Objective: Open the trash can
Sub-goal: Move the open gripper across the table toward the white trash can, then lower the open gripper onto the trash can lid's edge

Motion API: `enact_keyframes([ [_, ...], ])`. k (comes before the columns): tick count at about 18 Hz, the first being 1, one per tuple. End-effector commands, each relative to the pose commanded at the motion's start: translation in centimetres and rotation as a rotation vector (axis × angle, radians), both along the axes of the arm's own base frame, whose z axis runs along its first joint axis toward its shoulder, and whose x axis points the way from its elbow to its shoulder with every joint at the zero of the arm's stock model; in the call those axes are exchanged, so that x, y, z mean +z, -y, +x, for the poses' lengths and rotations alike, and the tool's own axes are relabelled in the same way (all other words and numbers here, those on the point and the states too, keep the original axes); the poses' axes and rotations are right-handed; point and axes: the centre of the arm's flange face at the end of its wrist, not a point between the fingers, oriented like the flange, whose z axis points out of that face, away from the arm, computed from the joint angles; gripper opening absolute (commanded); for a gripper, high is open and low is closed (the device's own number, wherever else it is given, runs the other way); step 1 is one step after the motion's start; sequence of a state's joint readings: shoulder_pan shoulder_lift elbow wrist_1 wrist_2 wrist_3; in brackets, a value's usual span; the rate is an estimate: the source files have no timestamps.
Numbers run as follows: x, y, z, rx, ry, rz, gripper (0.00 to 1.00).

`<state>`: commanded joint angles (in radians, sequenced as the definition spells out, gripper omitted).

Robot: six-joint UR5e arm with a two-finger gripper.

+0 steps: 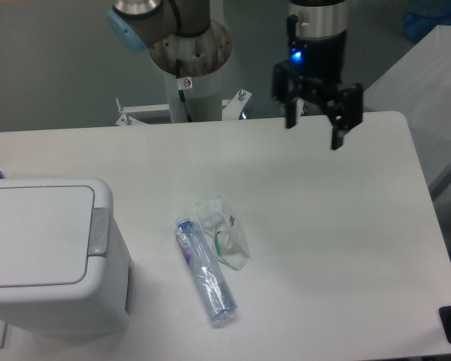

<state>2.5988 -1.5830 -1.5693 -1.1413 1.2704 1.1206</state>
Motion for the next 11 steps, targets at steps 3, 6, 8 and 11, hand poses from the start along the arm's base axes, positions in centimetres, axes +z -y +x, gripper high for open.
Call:
enact_keyframes([
  [3,0.5,-2.1,1.7,0.14,0.114,0.119,1.0],
  [6,0.1,-5.6,4.3,0.243,0.223,0.176,1.0],
  [8,-0.4,-7.6,5.5,0.318,0.276,0.218,1.0],
  [11,-1.2,-10.8,7.3,0.396,0.337,0.289,1.0],
])
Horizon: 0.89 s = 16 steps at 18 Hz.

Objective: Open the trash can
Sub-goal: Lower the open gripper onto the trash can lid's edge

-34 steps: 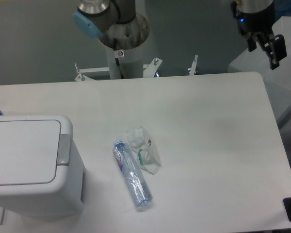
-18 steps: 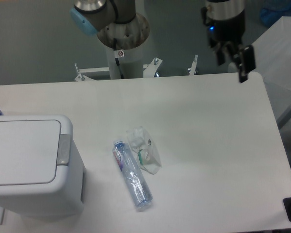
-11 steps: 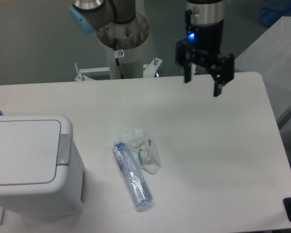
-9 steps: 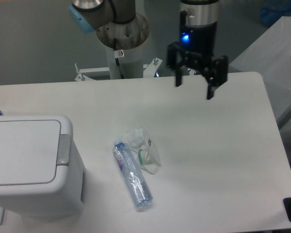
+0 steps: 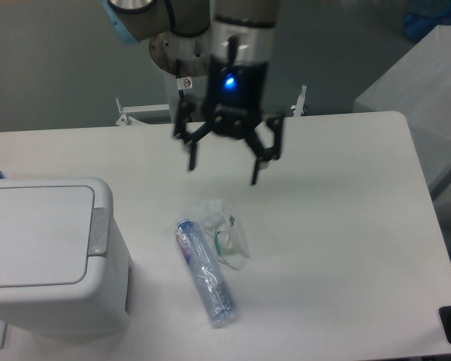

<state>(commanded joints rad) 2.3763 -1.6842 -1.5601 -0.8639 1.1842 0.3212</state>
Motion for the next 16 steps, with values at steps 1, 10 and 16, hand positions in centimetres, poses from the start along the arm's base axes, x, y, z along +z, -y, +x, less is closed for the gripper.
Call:
enact_keyframes([
  [1,-0.1,-0.5,0.1,0.025,0.02,0.013,1.0],
  [10,-2.5,-3.9,2.0,0.003,0.076,-0.008,1.0],
  [16,-3.3,-4.7,2.8,-0.008,0.087,-0.021,1.0],
])
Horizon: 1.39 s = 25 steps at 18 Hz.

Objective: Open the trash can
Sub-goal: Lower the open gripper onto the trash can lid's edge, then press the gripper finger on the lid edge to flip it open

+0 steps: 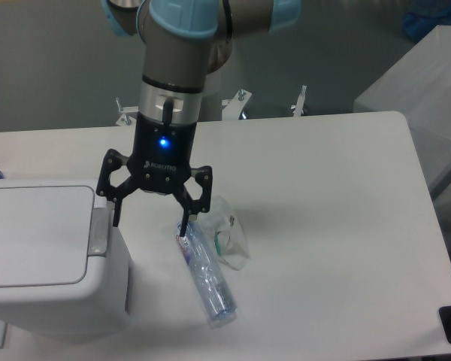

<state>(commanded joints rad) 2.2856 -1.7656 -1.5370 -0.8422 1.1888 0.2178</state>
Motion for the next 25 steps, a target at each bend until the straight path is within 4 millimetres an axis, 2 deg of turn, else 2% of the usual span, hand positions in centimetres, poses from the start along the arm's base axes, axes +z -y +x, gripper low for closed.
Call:
enact_keyframes([
  [6,-0.8,-0.8,0.5,-0.015,0.007,-0.008,1.0],
  [25,-2.1,-1.7,0.9,-0.011,0.034,-0.026,1.0],
])
